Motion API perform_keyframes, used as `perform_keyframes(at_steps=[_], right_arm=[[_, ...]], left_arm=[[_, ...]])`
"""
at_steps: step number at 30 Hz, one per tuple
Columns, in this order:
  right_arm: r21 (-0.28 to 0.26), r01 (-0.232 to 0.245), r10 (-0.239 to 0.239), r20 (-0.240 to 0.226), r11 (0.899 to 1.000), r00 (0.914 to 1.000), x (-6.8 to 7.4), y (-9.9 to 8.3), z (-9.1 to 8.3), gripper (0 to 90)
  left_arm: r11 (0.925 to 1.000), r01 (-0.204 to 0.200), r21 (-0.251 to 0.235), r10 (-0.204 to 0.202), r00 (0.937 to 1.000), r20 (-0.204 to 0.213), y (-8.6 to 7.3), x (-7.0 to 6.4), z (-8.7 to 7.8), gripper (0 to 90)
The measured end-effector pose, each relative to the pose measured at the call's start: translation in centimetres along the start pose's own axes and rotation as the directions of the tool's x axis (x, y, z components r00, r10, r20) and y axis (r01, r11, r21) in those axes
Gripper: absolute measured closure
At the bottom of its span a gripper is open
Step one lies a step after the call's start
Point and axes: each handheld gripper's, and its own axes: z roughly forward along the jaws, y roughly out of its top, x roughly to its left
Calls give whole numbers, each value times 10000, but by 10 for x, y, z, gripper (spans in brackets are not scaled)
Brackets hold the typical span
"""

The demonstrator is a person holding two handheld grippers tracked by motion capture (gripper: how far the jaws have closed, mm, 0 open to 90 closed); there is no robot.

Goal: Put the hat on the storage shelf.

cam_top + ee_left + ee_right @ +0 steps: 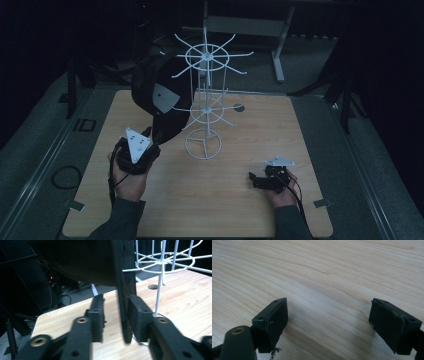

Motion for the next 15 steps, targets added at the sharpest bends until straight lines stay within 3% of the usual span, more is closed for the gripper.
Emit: perform_keyframes(at_steps=[11, 15], right_arm=[[-3, -25, 25, 10, 10000, 10000, 0, 0, 0, 153], [-5, 6, -6, 9, 10000, 10000, 0, 0, 0, 153]], left_arm=[[9981, 612, -98, -610, 9979, 215, -1, 5, -3, 293], [9956, 935, -83, -928, 9937, 635, -1, 7, -6, 203]])
